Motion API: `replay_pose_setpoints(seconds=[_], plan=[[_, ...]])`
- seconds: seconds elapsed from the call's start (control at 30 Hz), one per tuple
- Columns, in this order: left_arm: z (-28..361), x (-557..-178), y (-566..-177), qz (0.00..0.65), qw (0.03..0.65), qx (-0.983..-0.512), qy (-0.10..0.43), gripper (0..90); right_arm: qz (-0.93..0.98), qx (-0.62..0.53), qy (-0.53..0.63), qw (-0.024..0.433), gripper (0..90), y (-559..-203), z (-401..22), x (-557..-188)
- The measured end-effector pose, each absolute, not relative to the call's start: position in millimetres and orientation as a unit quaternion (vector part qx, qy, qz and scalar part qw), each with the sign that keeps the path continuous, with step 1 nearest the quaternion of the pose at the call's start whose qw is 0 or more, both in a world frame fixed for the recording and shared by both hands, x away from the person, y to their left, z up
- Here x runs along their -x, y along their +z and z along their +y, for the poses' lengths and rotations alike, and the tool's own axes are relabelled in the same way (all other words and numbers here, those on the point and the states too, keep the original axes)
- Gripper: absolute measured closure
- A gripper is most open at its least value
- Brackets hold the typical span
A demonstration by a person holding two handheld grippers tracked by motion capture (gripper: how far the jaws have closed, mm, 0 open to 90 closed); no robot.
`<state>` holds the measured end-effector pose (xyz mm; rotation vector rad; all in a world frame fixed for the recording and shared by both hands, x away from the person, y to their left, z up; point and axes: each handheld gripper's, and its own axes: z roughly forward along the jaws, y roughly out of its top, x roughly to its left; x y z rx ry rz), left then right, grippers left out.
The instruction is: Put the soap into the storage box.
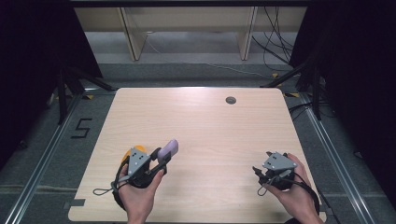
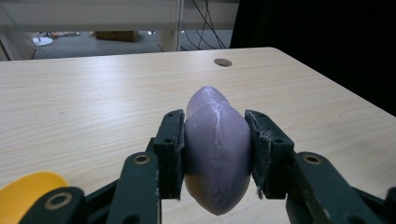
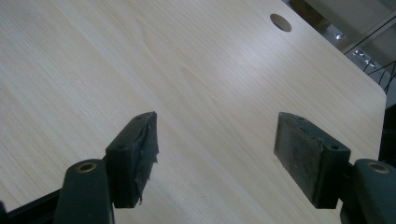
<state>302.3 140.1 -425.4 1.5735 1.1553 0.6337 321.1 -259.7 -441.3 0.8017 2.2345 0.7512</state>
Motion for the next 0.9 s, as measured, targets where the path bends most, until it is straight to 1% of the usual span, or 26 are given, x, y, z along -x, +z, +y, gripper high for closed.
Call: replay_pose_setpoints(seconds=[0.3, 0.9], plan=[[153, -298, -427, 0.498, 0.520, -0.639, 0.271, 59.3, 0.851, -0.302, 0.286, 0.320, 30.6, -441, -260, -322], [174, -293, -425, 0.516, 0.518, -0.612, 0.301, 59.2, 0.851, -0.304, 0.287, 0.318, 30.5, -442, -258, -323]])
